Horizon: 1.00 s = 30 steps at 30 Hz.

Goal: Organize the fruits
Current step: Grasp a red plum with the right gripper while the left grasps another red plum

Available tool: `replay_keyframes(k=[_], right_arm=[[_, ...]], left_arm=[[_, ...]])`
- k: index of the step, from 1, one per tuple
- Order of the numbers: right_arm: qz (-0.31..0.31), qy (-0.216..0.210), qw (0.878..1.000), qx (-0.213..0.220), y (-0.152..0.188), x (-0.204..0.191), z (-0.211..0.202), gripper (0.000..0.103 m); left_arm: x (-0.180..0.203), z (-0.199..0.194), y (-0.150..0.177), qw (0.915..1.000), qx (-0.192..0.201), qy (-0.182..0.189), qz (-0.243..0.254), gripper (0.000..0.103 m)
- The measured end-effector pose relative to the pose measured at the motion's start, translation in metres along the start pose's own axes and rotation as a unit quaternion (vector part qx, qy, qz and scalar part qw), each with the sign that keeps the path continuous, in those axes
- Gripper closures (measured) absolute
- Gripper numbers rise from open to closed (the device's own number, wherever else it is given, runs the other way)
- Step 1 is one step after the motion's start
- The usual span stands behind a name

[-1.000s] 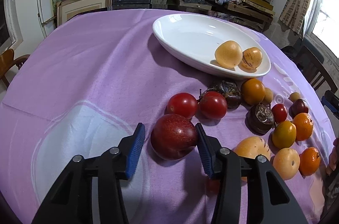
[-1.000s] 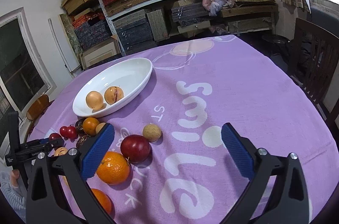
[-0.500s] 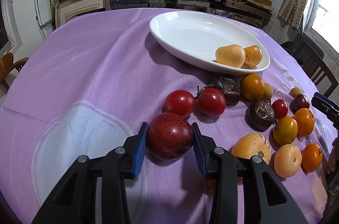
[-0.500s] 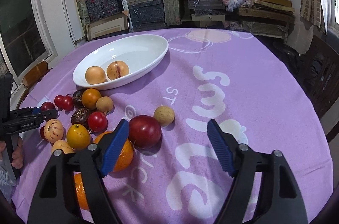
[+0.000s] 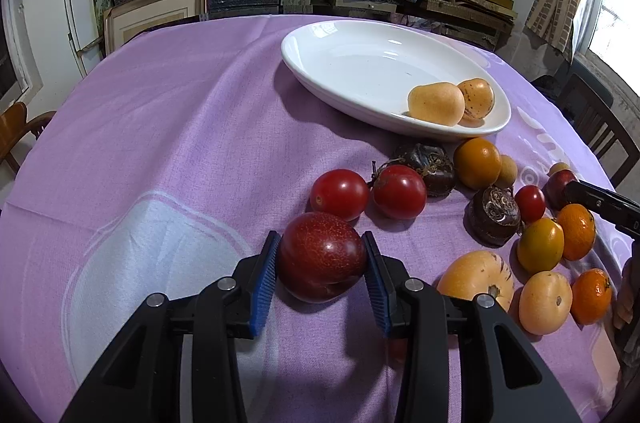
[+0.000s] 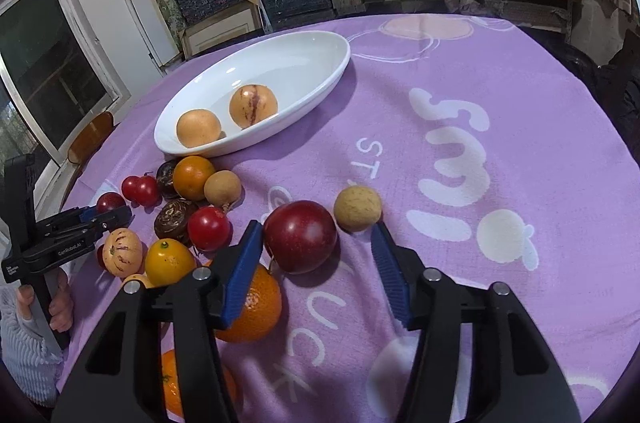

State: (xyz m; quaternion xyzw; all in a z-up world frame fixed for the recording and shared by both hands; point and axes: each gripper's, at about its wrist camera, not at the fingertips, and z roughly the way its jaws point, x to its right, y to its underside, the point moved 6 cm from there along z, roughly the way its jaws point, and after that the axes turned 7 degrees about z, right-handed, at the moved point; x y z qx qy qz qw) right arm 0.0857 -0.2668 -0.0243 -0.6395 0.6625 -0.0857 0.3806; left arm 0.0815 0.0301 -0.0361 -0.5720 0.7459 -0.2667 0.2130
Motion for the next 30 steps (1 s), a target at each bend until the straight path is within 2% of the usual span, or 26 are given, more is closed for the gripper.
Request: replay_keyframes(k=[4, 15, 22, 25, 30], right_arm=[[0.009, -0.027, 1.000, -0.011, 0.000, -0.005, 0.005, 0.065], [0.001, -0.024, 1.000, -0.012, -0.002, -0.011, 0.011, 0.065], [-0.019, -0.013, 0.999, 0.033, -0.002, -0.015, -0.009, 0.066], [-0.019, -0.022, 0.999, 0.046, -0.011, -0.021, -0.019, 0.066], [-0.047, -0.010, 0.997, 0.054, -0.061, -0.047, -0.019, 0.066]], left_arm=[[0.000, 0.000, 0.000, 1.0000, 0.000, -0.001, 0.000, 0.062], [-0.002, 0.002, 0.002, 1.0000, 0.001, 0.003, -0.003, 0.062], [-0.007, -0.005, -0.001, 0.9998, 0.015, 0.001, -0.014, 0.062], [-0.017, -0.016, -0.015, 0.9986, 0.034, 0.010, -0.038, 0.062], [-0.009, -0.022, -0.067, 0.9987, 0.050, 0.001, -0.008, 0.065]])
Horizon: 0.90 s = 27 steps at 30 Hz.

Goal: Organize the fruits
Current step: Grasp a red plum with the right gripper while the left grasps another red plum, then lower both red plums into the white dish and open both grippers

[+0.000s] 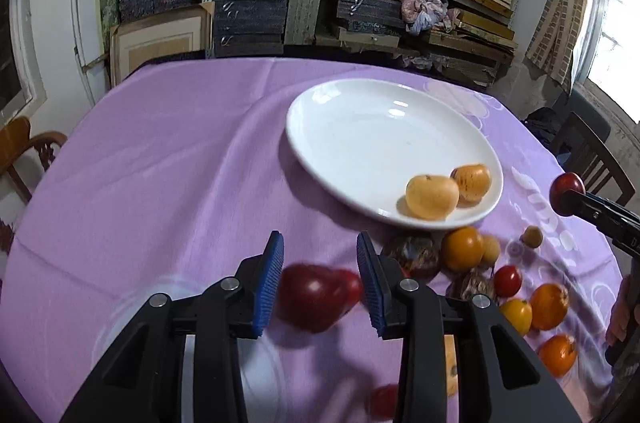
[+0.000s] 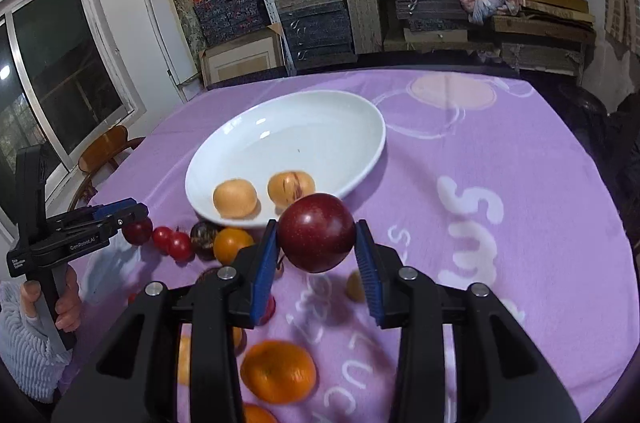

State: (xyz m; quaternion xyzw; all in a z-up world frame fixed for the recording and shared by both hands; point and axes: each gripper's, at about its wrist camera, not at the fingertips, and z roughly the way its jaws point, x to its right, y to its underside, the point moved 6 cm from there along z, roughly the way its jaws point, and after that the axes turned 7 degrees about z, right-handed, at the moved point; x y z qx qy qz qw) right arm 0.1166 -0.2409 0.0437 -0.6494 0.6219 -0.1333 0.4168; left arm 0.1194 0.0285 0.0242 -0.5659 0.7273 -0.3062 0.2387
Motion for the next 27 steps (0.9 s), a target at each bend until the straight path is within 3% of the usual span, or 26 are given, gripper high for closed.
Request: replay_keyframes(k=[5, 10, 14, 22, 24, 27], right_arm=[[0.001, 0.010, 1.000, -0.022, -0.044, -0.018, 0.050, 0.066], [-0.001, 0.029, 0.998, -0.062, -0.052, -0.022, 0.104, 0.066], [0.002, 0.020, 0.998, -0.063, -0.050, -0.021, 0.114, 0.066], [0.009, 0.010, 0.998, -0.053, -0.054, -0.012, 0.102, 0.066], [0.013, 0.006, 0.999, -0.052, -0.054, -0.012, 0.100, 0.066], [0.016, 0.003, 0.999, -0.050, -0.054, -0.013, 0.097, 0.066]], left_arm=[[0.021, 0.028, -0.046, 0.9996, -0.013, 0.023, 0.008, 0.065], [0.021, 0.064, -0.056, 0.9990, -0.039, 0.020, 0.004, 0.065], [-0.010, 0.052, -0.030, 0.9986, -0.047, 0.022, -0.012, 0.065], [-0.100, -0.014, 0.047, 0.9966, -0.065, -0.033, -0.038, 0.065], [-0.107, -0.018, 0.064, 0.9959, -0.077, -0.030, -0.038, 0.061], [-0.101, -0.019, 0.075, 0.9962, -0.081, -0.010, -0.031, 0.063]])
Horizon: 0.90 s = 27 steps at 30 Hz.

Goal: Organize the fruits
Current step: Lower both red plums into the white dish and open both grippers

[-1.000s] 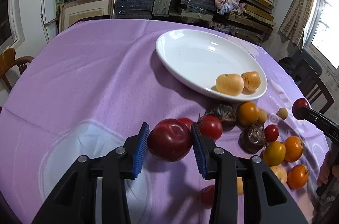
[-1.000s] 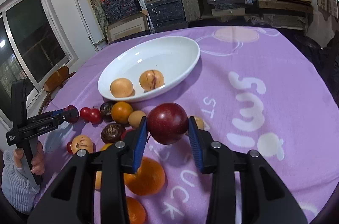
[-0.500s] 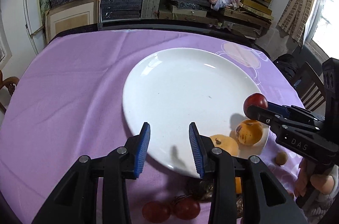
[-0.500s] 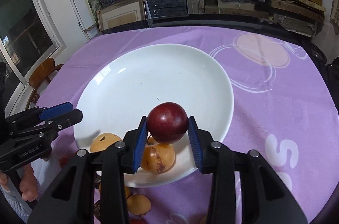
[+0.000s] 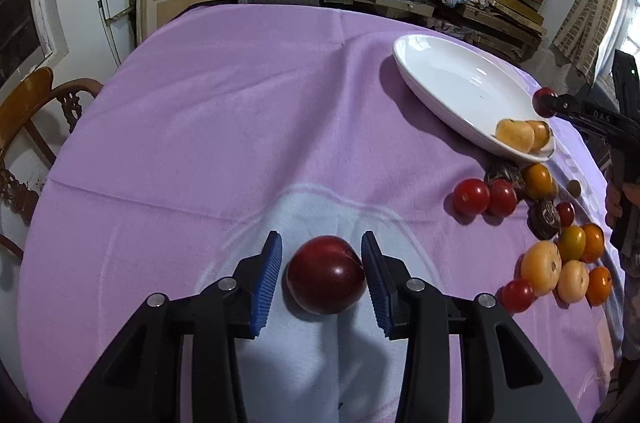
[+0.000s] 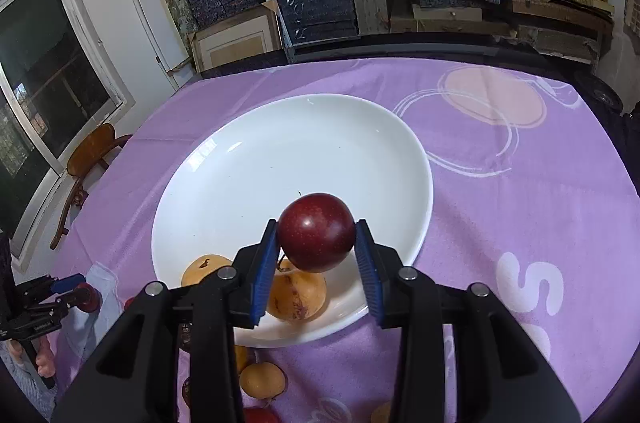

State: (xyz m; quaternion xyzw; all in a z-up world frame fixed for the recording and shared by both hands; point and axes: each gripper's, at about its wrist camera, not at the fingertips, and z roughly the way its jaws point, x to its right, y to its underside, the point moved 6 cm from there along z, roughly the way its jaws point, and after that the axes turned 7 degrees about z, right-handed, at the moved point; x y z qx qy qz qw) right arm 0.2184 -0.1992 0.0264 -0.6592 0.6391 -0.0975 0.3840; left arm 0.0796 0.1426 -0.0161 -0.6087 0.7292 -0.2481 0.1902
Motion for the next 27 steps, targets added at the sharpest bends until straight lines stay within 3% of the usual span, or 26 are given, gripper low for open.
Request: replay_keyframes(k=[2, 5, 7, 10, 12, 17, 20, 23, 27], right_arm=[[0.000, 0.002, 1.000, -0.002, 0.001, 0.000, -0.001, 0.066], [0.000, 0.004, 1.000, -0.005, 0.004, -0.001, -0.003, 0.066], [-0.002, 0.004, 1.000, -0.004, 0.005, -0.002, -0.004, 0.066], [-0.005, 0.004, 1.000, 0.000, 0.006, -0.002, -0.008, 0.066], [-0.006, 0.002, 1.000, 0.003, 0.005, -0.002, -0.008, 0.066], [-0.014, 0.016, 1.000, 0.002, 0.004, -0.006, 0.001, 0.066], [-0.028, 0.033, 0.999, 0.000, 0.003, -0.009, 0.011, 0.066], [-0.040, 0.049, 0.998, 0.000, -0.001, -0.011, 0.019, 0.066], [-0.051, 0.058, 0.997, -0.008, -0.007, -0.011, 0.031, 0.066]], left_arm=[[0.012, 0.003, -0.001, 0.9998, 0.010, 0.004, 0.019, 0.063], [0.026, 0.018, 0.005, 0.9992, -0.019, 0.002, 0.035, 0.061], [0.031, 0.016, 0.006, 0.9985, -0.012, -0.016, 0.050, 0.062], [0.032, 0.010, 0.012, 0.9993, -0.009, 0.002, 0.037, 0.062], [0.034, 0.007, 0.005, 0.9991, 0.004, -0.010, 0.041, 0.063], [0.066, 0.005, -0.068, 0.9973, 0.050, 0.006, 0.053, 0.063], [0.102, 0.026, -0.118, 0.9954, 0.069, 0.011, 0.065, 0.063], [0.129, 0.059, -0.150, 0.9963, 0.059, 0.013, 0.061, 0.063], [0.139, 0.097, -0.168, 0.9988, 0.032, 0.016, 0.034, 0.063]])
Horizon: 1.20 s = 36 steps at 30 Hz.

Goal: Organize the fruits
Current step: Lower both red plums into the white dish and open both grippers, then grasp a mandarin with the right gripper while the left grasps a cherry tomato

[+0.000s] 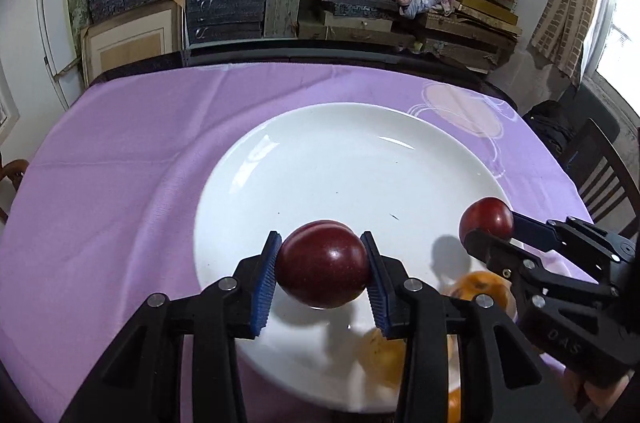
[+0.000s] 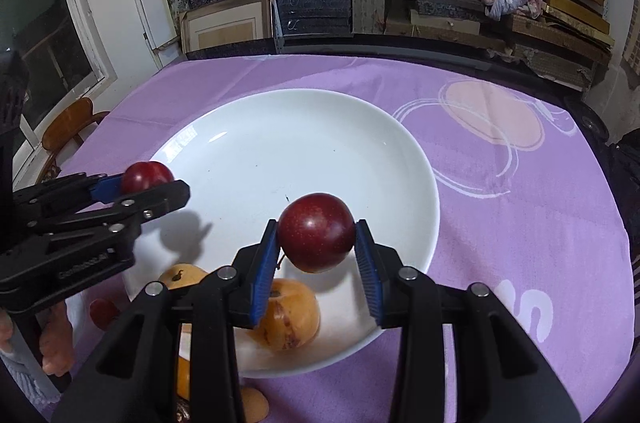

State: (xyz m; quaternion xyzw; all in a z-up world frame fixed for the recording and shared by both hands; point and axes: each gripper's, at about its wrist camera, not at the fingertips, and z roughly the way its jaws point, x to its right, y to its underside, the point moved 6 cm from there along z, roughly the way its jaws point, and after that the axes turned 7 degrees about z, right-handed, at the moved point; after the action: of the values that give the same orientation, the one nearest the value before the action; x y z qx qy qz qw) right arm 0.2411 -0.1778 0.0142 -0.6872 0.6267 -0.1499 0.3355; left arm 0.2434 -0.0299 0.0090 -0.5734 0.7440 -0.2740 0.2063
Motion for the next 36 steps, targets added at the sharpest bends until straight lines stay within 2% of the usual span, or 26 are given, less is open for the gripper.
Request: replay_keyframes(k=[3, 7, 8, 9, 10, 11, 12, 16, 19, 21, 23, 26, 28, 32, 36], right_arm=[[-0.009, 0.006, 1.000, -0.008, -0.004, -0.002, 0.009, 0.066], [-0.015, 0.011, 1.000, -0.025, -0.006, -0.002, 0.019, 0.065], [-0.019, 0.014, 0.999, -0.023, -0.007, -0.003, 0.020, 0.062], [-0.022, 0.016, 0.999, -0.023, -0.008, -0.004, 0.019, 0.058], [-0.023, 0.016, 0.999, -0.020, -0.009, -0.005, 0.018, 0.049], [-0.025, 0.019, 0.999, -0.013, -0.010, -0.006, 0.015, 0.042], [-0.028, 0.022, 0.999, -0.006, -0.012, -0.008, 0.011, 0.040], [-0.034, 0.027, 0.999, 0.012, -0.018, -0.012, -0.011, 0.036], [-0.032, 0.025, 0.998, 0.041, -0.021, -0.012, -0.043, 0.026], [-0.029, 0.028, 0.997, 0.068, -0.019, -0.011, -0.070, 0.018], [-0.021, 0.026, 0.995, 0.094, -0.013, -0.007, -0.099, 0.011], [0.000, 0.016, 0.991, 0.131, 0.010, 0.003, -0.139, 0.008], [0.012, 0.017, 0.989, 0.147, 0.035, 0.011, -0.157, 0.006], [0.026, 0.027, 0.986, 0.162, 0.100, 0.026, -0.181, 0.004], [0.046, -0.003, 0.984, 0.171, 0.157, 0.034, -0.195, 0.004]], left_arm=[[-0.005, 0.020, -0.002, 0.9996, -0.025, -0.002, -0.013, 0.062], [-0.014, 0.032, 0.000, 0.9989, -0.039, -0.003, -0.027, 0.062], [-0.016, 0.031, -0.001, 0.9990, -0.036, -0.006, -0.027, 0.061], [-0.016, 0.029, -0.003, 0.9991, -0.033, -0.008, -0.025, 0.054], [-0.016, 0.026, -0.005, 0.9993, -0.029, -0.009, -0.024, 0.049], [-0.017, 0.021, -0.007, 0.9993, -0.022, -0.012, -0.026, 0.039], [-0.018, 0.014, -0.008, 0.9994, -0.013, -0.017, -0.028, 0.036], [-0.024, -0.013, -0.011, 0.9993, 0.004, -0.021, -0.030, 0.028], [-0.031, -0.042, -0.009, 0.9989, 0.021, -0.022, -0.036, 0.023], [-0.036, -0.066, -0.002, 0.9982, 0.035, -0.026, -0.040, 0.014], [-0.041, -0.091, 0.010, 0.9973, 0.051, -0.029, -0.044, 0.013], [-0.043, -0.121, 0.041, 0.9960, 0.068, -0.029, -0.049, 0.006], [-0.039, -0.133, 0.069, 0.9959, 0.070, -0.036, -0.046, 0.006], [-0.024, -0.142, 0.131, 0.9963, 0.066, -0.045, -0.031, 0.006], [-0.009, -0.142, 0.178, 0.9963, 0.059, -0.063, -0.005, 0.006]])
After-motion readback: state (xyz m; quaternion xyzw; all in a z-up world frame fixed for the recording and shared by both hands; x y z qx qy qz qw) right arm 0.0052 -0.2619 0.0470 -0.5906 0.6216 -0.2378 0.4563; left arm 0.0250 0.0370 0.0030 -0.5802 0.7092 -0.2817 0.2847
